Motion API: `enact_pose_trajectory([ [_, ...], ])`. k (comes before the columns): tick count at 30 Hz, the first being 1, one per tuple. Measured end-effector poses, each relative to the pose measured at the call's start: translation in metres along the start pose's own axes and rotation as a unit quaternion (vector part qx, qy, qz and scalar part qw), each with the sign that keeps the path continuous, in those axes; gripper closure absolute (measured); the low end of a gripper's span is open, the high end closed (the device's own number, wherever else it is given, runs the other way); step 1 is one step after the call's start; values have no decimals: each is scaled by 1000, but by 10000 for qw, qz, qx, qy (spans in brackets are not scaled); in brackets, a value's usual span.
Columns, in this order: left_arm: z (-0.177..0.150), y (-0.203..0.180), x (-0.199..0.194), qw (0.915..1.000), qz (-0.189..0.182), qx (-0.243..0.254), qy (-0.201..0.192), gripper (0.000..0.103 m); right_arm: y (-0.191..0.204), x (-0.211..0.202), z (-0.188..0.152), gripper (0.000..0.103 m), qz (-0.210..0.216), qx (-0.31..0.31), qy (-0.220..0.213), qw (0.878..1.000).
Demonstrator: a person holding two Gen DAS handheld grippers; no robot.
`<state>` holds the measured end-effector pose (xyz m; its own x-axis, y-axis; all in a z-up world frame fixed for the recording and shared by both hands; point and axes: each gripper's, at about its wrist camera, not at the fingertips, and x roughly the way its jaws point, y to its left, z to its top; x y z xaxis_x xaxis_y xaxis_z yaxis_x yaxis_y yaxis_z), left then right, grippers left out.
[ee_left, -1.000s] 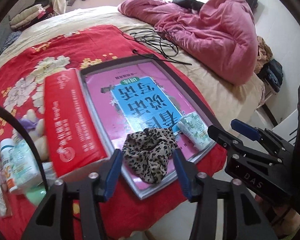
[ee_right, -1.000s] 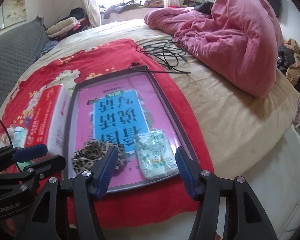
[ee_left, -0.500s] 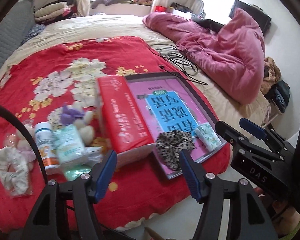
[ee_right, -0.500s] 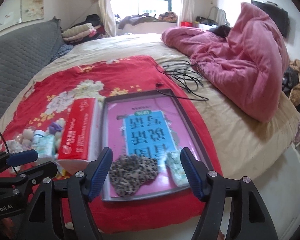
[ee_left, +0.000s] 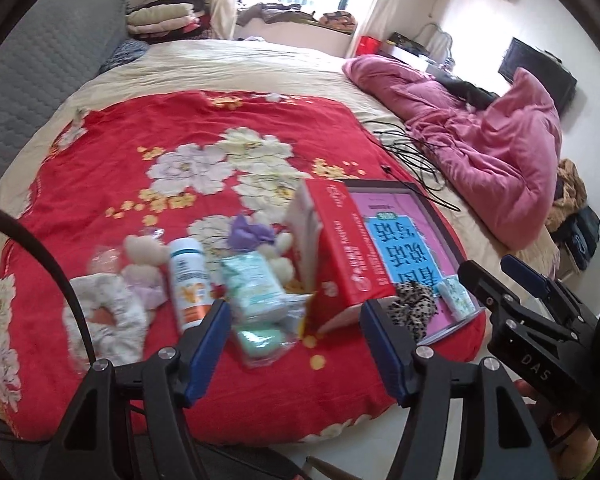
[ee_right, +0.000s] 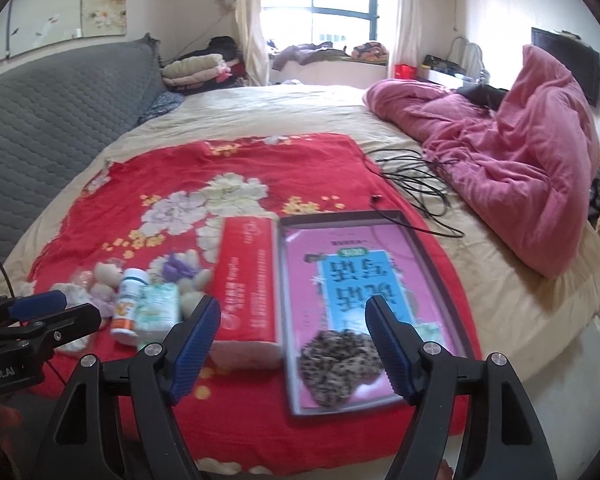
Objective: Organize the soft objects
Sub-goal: 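Move both open tools back over the remaining pile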
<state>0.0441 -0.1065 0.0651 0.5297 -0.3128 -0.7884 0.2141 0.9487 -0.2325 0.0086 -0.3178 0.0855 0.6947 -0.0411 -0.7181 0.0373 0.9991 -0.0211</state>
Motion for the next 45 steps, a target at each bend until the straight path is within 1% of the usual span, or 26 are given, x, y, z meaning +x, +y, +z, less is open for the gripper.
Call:
enact_pose_trajectory([
  [6,-6,45,-19,9994,242,-234,-60,35,38,-3,5,27,213,-165,-48,9996],
  [11,-8,85,-36,9977,385,-530,-156,35,67,-2,9,27,377,-293,-74,9988],
  [18,-13,133,-56,9937,634,-881,-279,35,94,-1,11,27,511,-469,-66,9976],
  [26,-24,179,-67,9887,901,-1167,-269,35,118,4,12,27,639,-636,-29,9959],
  [34,-38,197,-56,9872,987,-1250,-110,35,133,15,8,27,702,-781,70,9944],
  [40,-46,196,-31,9879,1023,-1167,76,35,135,28,-1,27,726,-767,207,9942],
  [45,-49,195,-10,9888,966,-1124,188,35,137,48,-13,27,705,-776,452,9935],
])
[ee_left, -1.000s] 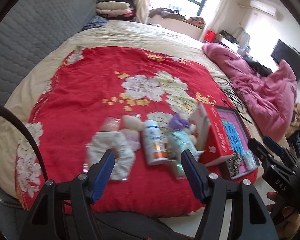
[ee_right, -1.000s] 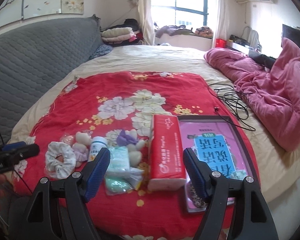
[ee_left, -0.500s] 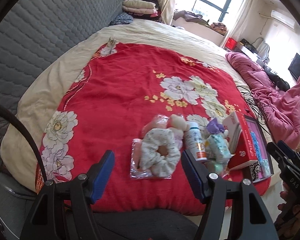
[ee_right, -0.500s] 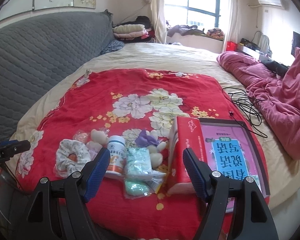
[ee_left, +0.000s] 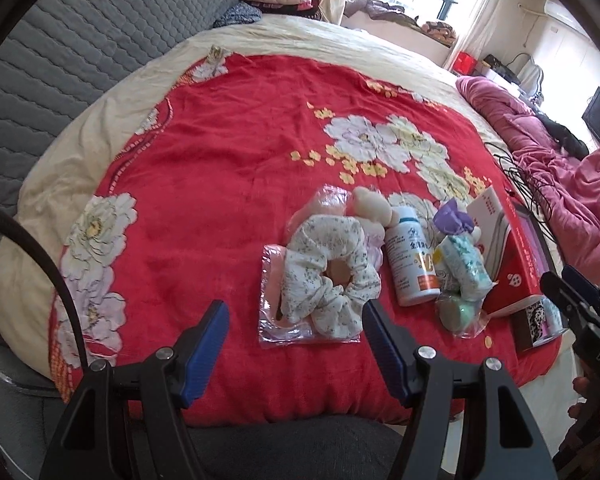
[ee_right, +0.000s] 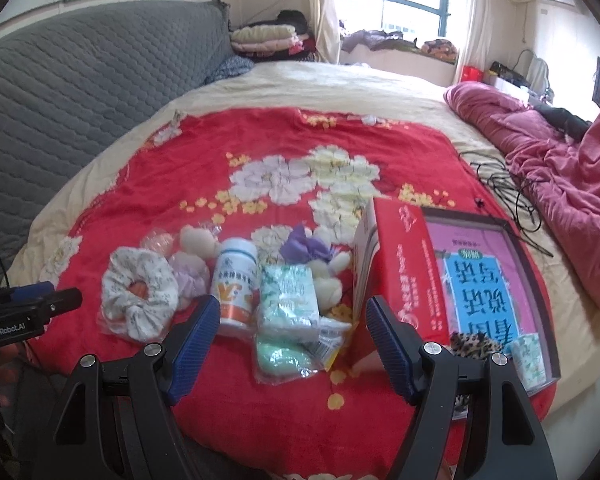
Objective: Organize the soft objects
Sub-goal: 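Move both open tools back over the remaining pile, then grasp the white floral scrunchie with the left tool while the right tool grasps a green tissue packet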
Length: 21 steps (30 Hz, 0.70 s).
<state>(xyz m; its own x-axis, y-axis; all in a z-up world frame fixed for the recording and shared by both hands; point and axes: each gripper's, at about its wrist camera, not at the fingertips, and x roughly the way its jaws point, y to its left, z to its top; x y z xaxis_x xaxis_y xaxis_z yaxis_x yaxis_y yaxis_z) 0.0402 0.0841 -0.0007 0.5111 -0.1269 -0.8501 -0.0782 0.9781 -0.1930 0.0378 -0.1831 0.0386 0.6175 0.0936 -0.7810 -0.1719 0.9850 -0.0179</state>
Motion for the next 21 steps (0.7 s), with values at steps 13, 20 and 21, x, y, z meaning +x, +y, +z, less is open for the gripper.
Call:
enact_pose_trajectory([
  [13,3,11,43,9998,-95,-89,145,35,3,58,-12,27,1,-54,528,9986],
  [20,9,15,60,9996,-166,-123,167,35,4,77,-13,27,-35,-52,664,9978],
  [21,10,15,61,9996,-208,-131,155,35,4,79,-13,27,-45,-45,664,9978],
])
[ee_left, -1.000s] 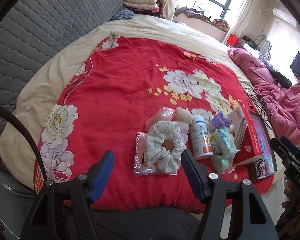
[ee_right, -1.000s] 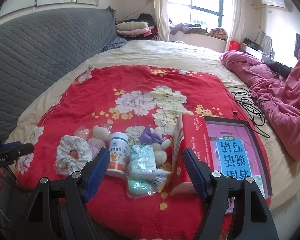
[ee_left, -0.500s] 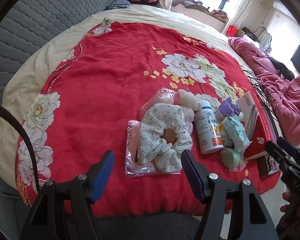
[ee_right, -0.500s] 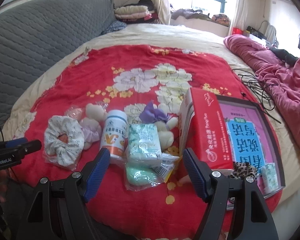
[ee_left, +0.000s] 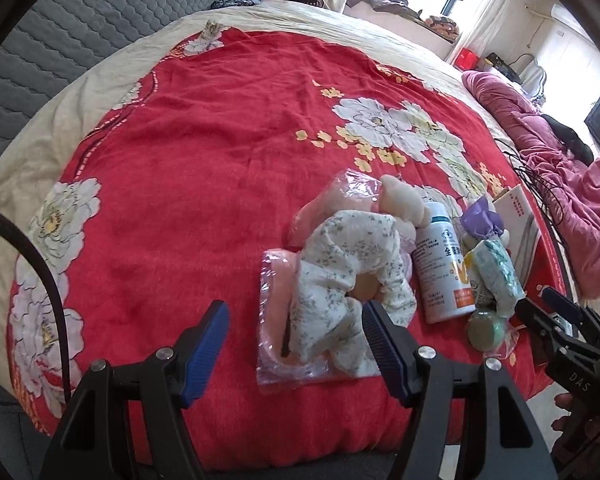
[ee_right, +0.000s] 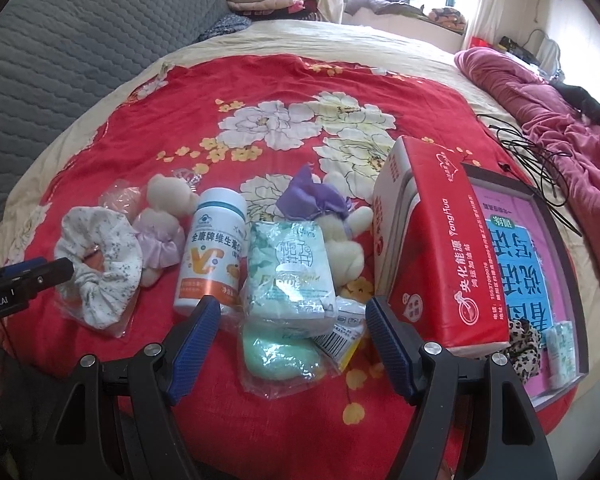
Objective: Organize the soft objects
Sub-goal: 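Grasp the white floral scrunchie with the left tool while the right tool grasps a green tissue packet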
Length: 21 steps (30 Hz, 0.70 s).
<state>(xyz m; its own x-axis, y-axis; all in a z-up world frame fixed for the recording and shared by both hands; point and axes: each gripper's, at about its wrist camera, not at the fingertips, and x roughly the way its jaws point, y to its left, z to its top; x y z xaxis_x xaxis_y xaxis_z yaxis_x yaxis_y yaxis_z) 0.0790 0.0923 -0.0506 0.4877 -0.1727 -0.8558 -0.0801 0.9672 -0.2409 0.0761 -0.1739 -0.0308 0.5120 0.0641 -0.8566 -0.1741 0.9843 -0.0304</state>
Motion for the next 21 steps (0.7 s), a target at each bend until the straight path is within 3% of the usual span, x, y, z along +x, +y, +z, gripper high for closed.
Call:
enact_pose_trajectory([
  [4,4,-9,4,9998,39,162,-75,35,-1,5,2,27,-37,4,27,10000],
  [10,8,-20,9,9993,86,351,-132,44,-3,15,4,27,-91,22,99,9999],
  [15,8,-21,17,9992,62,399,-58,62,-5,27,6,27,-116,49,187,9997],
  [19,8,-21,20,9991,48,414,-39,70,-5,34,7,27,-76,87,235,9997],
  [21,8,-22,20,9991,27,426,-41,81,-4,36,8,27,-99,77,214,9997],
])
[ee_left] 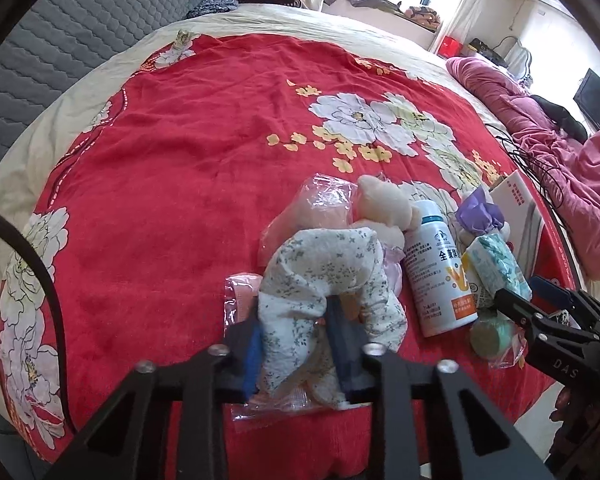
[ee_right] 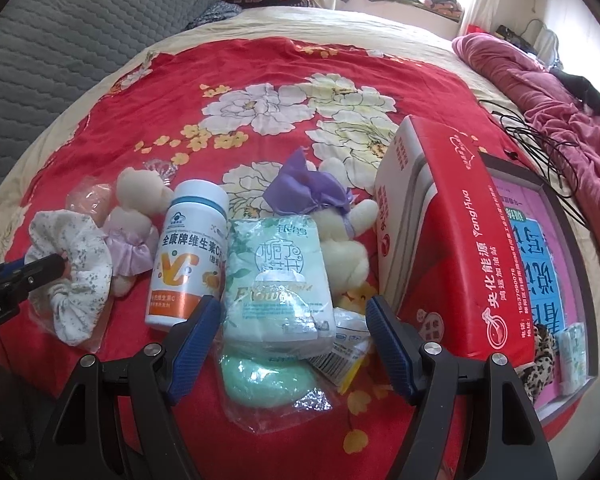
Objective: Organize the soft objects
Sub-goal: 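Grasp the white floral scrunchie with the left tool while the right tool grasps a green tissue packet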
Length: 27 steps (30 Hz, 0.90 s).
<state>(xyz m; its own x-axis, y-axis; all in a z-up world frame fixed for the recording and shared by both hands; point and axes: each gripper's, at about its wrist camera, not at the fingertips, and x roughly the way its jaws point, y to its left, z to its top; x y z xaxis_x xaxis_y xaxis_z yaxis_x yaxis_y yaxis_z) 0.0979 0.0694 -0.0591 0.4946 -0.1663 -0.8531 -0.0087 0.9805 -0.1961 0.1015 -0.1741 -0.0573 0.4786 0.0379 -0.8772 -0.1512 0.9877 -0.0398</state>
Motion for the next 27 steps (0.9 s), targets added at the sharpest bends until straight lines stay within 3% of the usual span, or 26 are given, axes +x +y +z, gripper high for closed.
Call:
enact_pose_trajectory([
  [7,-1,3,4,9997,-219,-112,45,89,3,1,-1,27,-23,-98,-74,9999],
  [11,-1,2,1,9995,-290,-109,0,92,6,-1,-1,45,89,-169,-120,9997],
  [15,-2,2,-1,9994,-316,-125,-28,92,9,-3,-1,51,99,-211,-148,9996],
  [27,-3,-2,-19,9991,-363,-105,-188,94,0,-28,2,53,235,-23,-413,9989],
])
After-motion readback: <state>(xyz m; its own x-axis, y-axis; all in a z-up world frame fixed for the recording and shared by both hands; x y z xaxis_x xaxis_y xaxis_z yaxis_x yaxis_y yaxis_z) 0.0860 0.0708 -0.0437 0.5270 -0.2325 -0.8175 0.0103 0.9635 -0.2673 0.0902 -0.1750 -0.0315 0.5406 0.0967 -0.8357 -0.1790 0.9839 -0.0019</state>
